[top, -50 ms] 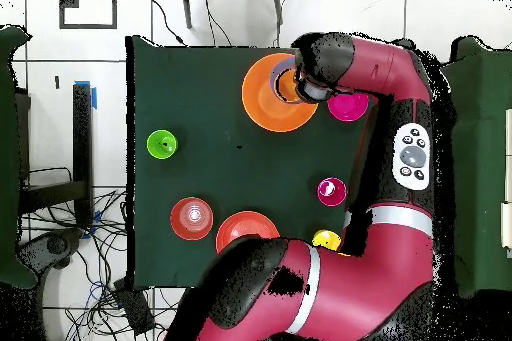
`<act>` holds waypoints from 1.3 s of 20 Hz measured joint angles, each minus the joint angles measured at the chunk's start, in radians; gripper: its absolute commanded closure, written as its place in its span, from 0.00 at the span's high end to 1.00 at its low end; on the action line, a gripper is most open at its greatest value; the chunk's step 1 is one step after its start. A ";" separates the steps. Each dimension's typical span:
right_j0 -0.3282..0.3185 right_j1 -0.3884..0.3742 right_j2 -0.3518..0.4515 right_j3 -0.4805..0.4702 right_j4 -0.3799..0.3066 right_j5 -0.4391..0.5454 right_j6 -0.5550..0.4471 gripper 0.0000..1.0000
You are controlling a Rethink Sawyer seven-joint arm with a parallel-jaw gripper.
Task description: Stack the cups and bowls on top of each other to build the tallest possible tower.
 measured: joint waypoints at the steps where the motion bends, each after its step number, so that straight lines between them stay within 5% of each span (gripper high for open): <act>1: 0.000 0.000 0.000 0.000 0.000 0.000 0.000 1.00; 26: -0.001 -0.017 0.003 0.004 -0.026 0.009 -0.003 1.00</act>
